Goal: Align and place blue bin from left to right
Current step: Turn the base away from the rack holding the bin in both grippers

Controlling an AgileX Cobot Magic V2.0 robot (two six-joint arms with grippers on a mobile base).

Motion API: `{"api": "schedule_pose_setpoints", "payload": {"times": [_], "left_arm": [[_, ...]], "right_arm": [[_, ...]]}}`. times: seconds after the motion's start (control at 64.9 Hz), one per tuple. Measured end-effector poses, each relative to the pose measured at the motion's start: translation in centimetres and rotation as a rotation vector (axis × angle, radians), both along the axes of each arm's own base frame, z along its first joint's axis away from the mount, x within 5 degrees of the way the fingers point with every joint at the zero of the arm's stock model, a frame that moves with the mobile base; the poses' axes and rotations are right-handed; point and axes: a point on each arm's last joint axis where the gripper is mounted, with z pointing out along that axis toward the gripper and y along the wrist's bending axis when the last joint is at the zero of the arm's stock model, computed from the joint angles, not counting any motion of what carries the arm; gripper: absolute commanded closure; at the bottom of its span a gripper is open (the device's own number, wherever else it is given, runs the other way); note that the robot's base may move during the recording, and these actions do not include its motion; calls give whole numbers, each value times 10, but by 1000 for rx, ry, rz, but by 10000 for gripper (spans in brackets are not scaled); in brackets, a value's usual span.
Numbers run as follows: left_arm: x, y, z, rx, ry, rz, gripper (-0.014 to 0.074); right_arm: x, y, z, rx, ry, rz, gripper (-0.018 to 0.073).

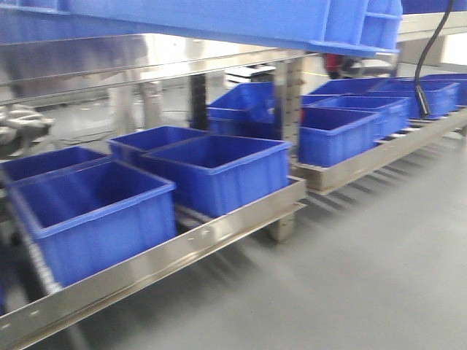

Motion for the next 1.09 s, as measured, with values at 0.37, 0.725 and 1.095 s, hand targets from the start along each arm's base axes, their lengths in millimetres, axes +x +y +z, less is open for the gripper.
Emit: {"api": "schedule_pose_setpoints", "payload": {"times": [0.37, 0.725, 1.095], "left_arm": [[0, 0, 0, 0, -2, 0, 707], [0, 0, 0, 0, -2, 0, 707], [0, 0, 0, -1, -4, 0, 707]], "right_arm": [[0, 0, 0, 0, -2, 0, 627], [0, 0, 0, 1, -6, 0, 627], [1, -1, 0, -1, -6, -3, 627]]}}
